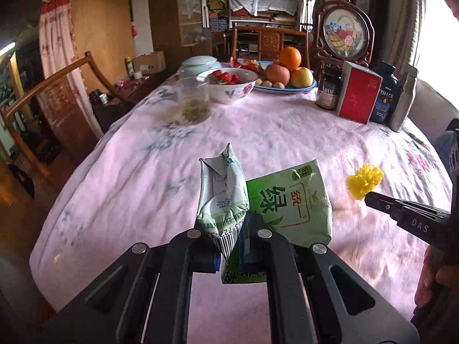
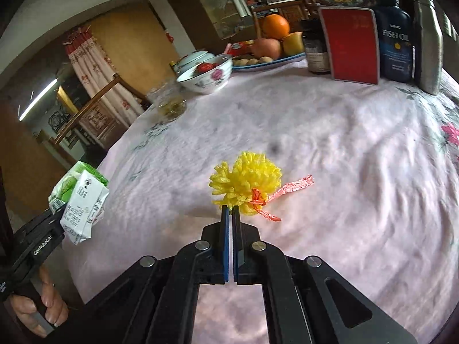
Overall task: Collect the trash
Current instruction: 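Carry the carton and yellow flower over the red basket with both tools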
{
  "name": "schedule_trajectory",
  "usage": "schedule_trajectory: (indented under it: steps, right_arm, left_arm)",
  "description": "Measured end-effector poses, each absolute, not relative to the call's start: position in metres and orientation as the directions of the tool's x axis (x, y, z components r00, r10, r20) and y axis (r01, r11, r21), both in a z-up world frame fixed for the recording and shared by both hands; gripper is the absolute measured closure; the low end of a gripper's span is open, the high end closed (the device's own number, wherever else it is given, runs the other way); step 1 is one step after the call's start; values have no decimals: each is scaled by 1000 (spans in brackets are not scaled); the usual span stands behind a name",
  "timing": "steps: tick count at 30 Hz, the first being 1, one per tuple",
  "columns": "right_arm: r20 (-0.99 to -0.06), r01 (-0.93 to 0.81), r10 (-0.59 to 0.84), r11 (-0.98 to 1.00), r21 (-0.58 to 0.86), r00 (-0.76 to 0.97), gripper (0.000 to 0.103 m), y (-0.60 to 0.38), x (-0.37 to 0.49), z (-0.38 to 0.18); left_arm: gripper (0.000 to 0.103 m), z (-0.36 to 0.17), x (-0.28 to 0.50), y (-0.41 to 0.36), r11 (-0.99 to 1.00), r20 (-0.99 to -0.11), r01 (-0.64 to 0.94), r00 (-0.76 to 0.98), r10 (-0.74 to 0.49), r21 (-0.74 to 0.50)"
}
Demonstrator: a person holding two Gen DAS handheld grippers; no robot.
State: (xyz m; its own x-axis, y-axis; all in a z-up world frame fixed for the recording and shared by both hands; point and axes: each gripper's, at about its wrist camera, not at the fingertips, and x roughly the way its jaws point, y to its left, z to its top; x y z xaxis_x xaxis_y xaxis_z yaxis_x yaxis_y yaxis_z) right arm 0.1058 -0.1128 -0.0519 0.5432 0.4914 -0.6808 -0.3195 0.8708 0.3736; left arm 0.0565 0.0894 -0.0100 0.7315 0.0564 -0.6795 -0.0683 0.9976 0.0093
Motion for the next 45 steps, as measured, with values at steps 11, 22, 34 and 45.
schedule_trajectory:
  steps: [11, 22, 34, 45]
  right_arm:
    - [-657, -592, 624, 739, 321, 422, 101, 3, 36, -22]
    - [-651, -812, 729, 501, 298, 211, 101, 127, -40, 2]
    - [-716, -930, 690, 181, 320, -112, 101, 307, -125, -28]
    - [-820, -910, 501, 139, 391, -275, 101, 425, -164, -119]
  left_arm:
    - [94, -18, -34, 181, 961, -668, -270, 725, 169, -50]
    - [94, -14, -129, 279, 874, -632, -477, 706, 320, -91]
    - [94, -81, -247, 414, 649, -744, -757, 473, 472, -70]
    - [94, -166, -279, 492, 515, -858, -856, 292, 424, -37]
